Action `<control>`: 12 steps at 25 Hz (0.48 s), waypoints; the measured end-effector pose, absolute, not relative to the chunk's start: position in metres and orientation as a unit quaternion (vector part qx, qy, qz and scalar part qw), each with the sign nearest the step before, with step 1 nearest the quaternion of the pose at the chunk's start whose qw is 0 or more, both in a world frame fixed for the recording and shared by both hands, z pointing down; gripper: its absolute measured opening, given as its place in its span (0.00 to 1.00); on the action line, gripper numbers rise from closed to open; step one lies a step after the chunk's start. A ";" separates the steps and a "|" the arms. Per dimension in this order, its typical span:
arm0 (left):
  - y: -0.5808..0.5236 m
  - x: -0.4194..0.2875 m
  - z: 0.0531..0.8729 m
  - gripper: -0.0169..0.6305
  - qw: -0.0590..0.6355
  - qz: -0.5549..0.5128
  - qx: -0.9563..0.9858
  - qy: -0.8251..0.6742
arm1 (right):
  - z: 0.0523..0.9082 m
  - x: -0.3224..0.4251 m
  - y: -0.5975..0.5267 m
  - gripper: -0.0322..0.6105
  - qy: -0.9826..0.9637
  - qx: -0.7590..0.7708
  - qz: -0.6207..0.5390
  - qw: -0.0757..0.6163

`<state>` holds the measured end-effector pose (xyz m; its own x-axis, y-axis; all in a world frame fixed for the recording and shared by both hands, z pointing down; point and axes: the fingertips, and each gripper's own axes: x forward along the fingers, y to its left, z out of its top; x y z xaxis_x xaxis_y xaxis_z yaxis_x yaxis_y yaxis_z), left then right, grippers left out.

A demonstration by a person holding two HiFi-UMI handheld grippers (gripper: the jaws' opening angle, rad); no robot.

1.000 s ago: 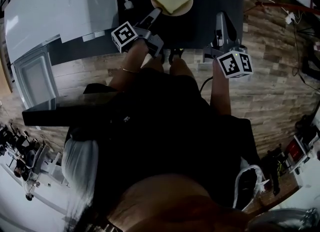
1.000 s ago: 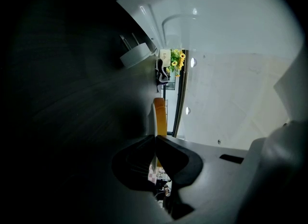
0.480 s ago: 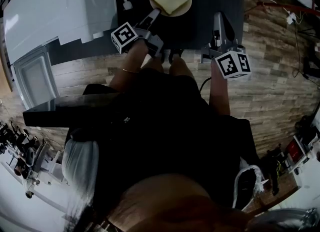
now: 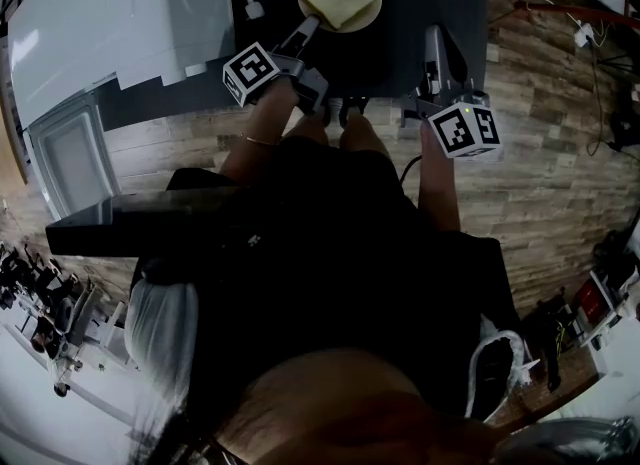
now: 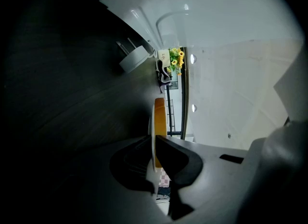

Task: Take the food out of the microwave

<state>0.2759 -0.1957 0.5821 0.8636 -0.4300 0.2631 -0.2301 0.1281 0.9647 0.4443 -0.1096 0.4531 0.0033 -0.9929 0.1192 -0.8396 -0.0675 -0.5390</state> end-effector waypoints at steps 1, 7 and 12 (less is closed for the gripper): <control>-0.196 0.276 0.582 0.05 0.707 -0.069 0.657 -0.253 | 0.454 0.445 -0.109 0.05 0.665 -0.690 -0.238 0.157; -0.196 0.275 0.581 0.05 0.694 -0.048 0.667 -0.266 | 0.447 0.445 -0.109 0.05 0.666 -0.688 -0.237 0.162; -0.194 0.276 0.578 0.14 0.686 -0.029 0.677 -0.267 | 0.441 0.447 -0.110 0.05 0.667 -0.688 -0.235 0.162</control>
<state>0.2759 -0.1940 0.5782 0.8562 -0.4007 0.3260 -0.3207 0.0824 0.9436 0.4473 -0.1102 0.4412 -0.0002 -0.9942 0.1076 -0.8414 -0.0579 -0.5373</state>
